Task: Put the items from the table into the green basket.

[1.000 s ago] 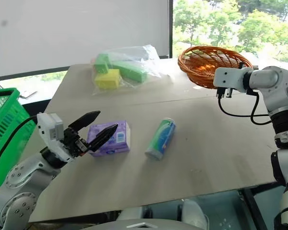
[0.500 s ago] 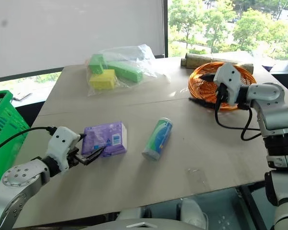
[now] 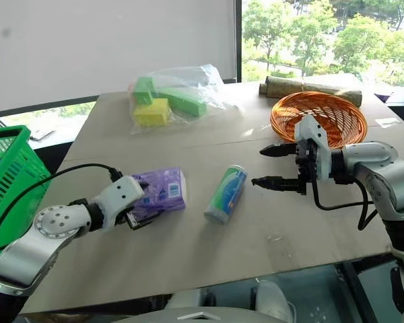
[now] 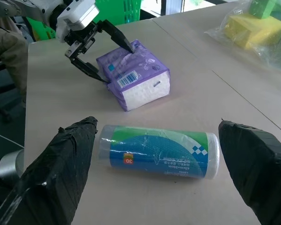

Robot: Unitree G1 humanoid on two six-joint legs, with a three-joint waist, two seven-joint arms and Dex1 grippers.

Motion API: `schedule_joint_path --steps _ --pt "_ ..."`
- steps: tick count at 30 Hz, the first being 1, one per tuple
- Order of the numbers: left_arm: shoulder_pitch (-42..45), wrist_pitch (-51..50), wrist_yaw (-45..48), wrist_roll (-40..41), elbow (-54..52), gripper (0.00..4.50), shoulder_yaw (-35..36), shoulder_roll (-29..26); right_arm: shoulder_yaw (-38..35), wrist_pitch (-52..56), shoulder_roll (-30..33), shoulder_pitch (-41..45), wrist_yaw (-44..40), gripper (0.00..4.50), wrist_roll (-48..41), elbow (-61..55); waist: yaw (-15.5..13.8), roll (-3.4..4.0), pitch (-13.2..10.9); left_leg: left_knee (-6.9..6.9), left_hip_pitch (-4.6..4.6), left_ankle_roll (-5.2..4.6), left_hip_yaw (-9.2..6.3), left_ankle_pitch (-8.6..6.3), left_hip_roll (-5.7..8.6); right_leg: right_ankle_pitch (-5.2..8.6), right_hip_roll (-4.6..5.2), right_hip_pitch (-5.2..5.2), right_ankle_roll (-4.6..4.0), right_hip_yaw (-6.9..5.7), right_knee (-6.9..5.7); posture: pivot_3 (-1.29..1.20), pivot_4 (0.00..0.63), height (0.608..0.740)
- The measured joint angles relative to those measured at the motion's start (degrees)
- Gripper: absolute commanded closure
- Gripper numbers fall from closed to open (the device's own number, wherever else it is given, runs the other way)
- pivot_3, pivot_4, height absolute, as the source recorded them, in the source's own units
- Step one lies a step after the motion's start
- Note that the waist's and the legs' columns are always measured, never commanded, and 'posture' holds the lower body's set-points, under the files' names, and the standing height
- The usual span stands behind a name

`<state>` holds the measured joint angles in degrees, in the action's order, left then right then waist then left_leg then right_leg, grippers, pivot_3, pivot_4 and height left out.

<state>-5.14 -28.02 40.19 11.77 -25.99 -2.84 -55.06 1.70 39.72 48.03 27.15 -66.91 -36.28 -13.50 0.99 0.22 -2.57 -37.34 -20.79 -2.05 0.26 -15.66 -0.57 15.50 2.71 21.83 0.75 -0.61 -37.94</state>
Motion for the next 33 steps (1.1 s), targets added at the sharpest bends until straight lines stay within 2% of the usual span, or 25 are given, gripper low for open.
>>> schedule_joint_path --steps 4,9,11,12,13,17,18,19,20,23,25,27,28,30,33 --pt "2.28 -1.76 2.50 -1.76 1.41 0.00 -1.66 -1.70 0.08 -0.43 -0.10 -0.80 0.04 0.05 0.64 -0.28 0.10 0.08 0.04 0.04 0.05 0.00 0.02 0.00 -0.01 0.00 -0.08 -0.01 0.02 0.00 -0.01 -0.11 0.000 0.740" --pt "7.69 -1.40 2.58 -5.67 7.04 0.00 -4.24 -0.11 0.21 -1.42 -1.33 -0.97 0.46 0.05 1.81 -0.40 0.45 0.19 0.11 -0.02 0.20 -0.02 0.03 0.02 -0.07 -0.01 -0.59 -0.10 0.05 0.11 -0.10 -0.11 0.000 0.740" --pt "8.26 -1.41 2.49 -6.66 7.88 0.57 -4.45 0.79 0.23 -1.52 -1.43 -0.98 0.56 0.00 2.08 -0.46 0.73 0.21 0.13 -0.07 0.23 -0.02 0.01 0.03 -0.11 -0.04 -0.67 -0.11 0.10 0.15 -0.16 -0.12 0.000 0.740" --pt "8.30 -1.44 2.49 -7.02 8.04 0.62 -4.38 1.01 0.23 -1.90 -1.41 -0.98 0.54 0.00 2.41 -0.48 0.86 0.26 0.18 -0.08 0.25 -0.02 0.02 0.03 -0.12 -0.04 -0.68 -0.13 0.10 0.15 -0.16 -0.11 0.000 0.740" --pt "8.27 -1.54 2.54 -7.08 8.05 1.27 -4.28 1.50 0.23 -2.35 -1.38 -1.01 0.51 0.00 2.87 -0.49 0.95 0.32 0.23 -0.08 0.25 -0.02 0.03 0.03 -0.12 -0.04 -0.67 -0.13 0.11 0.17 -0.16 -0.11 0.000 0.740" --pt "7.66 -1.57 2.56 -7.20 7.30 2.85 -3.10 2.74 0.34 -2.63 -1.37 -1.53 0.44 0.00 3.76 -0.62 1.01 0.36 0.27 -0.08 0.22 -0.02 0.05 0.02 -0.10 -0.06 -0.65 -0.12 0.13 0.21 -0.14 -0.10 0.000 0.740" --pt "7.37 -1.57 2.50 -7.29 7.09 2.96 -2.69 2.85 0.34 -2.63 -1.47 -1.53 0.40 0.00 3.75 -0.84 1.03 0.36 0.28 -0.08 0.22 -0.02 0.05 0.02 -0.10 -0.06 -0.65 -0.12 0.13 0.22 -0.13 -0.10 0.000 0.740" --pt "7.07 -1.58 2.32 -7.34 6.96 3.33 -2.16 3.09 0.34 -2.60 -1.61 -1.53 0.34 0.00 3.71 -1.11 1.06 0.36 0.28 -0.08 0.22 -0.02 0.05 0.02 -0.10 -0.06 -0.65 -0.12 0.13 0.23 -0.13 -0.09 0.000 0.740" --pt "7.00 -1.60 2.00 -7.39 6.95 3.40 -1.88 3.40 0.34 -2.57 -1.79 -1.50 0.26 0.00 3.56 -1.28 1.07 0.37 0.28 -0.08 0.22 -0.02 0.05 0.02 -0.10 -0.06 -0.64 -0.12 0.14 0.23 -0.13 -0.09 0.000 0.740" --pt "8.09 -1.85 -1.73 -6.71 9.01 3.62 1.04 9.16 0.34 -1.57 -3.52 -0.85 0.16 0.00 1.91 -1.52 0.93 0.30 0.24 -0.12 0.18 -0.02 0.00 0.03 -0.11 -0.12 -0.66 -0.12 0.22 0.20 -0.15 -0.08 0.000 0.740" --pt "10.81 -2.95 -5.87 -4.27 12.11 3.62 6.10 14.33 0.05 1.52 -6.85 2.11 1.32 0.00 -1.67 -1.56 1.01 -0.04 -0.01 -0.22 0.10 -0.01 -0.06 0.04 -0.20 -0.17 -0.64 -0.03 0.25 0.18 -0.26 -0.07 0.000 0.740" --pt "14.82 -3.72 -9.04 -3.52 13.76 3.62 11.44 14.37 -0.15 4.07 -10.51 5.90 2.82 0.00 -6.23 -2.65 1.49 -0.68 -0.26 -0.34 -0.02 0.00 -0.09 0.03 -0.48 -0.24 -0.76 0.10 0.13 0.17 -0.32 -0.05 0.000 0.740" --pt "17.21 -3.99 -10.56 -3.51 14.30 3.62 15.82 12.63 -0.85 5.63 -12.42 8.27 3.84 0.00 -9.43 -3.78 1.77 -0.95 -0.20 -0.33 -0.18 0.02 -0.09 0.02 -0.58 -0.28 -0.84 0.29 0.08 0.18 -0.34 -0.05 0.000 0.740" --pt "19.48 -4.78 -11.90 -3.07 14.30 3.62 23.63 8.59 -2.48 7.75 -13.96 10.45 4.88 0.00 -14.08 -5.07 1.79 -1.01 -0.15 -0.22 -0.28 0.06 -0.05 0.00 -0.58 -0.27 -0.78 0.42 0.07 0.19 -0.26 -0.03 0.000 0.740" --pt "18.30 -7.61 -12.71 -3.38 14.46 3.62 33.96 2.66 -3.38 9.32 -15.95 11.75 6.30 0.00 -17.98 -5.09 1.51 -1.00 -0.14 -0.04 -0.68 0.16 0.07 -0.03 -0.53 -0.27 -0.65 0.83 0.09 0.24 -0.06 -0.01 0.000 0.740"
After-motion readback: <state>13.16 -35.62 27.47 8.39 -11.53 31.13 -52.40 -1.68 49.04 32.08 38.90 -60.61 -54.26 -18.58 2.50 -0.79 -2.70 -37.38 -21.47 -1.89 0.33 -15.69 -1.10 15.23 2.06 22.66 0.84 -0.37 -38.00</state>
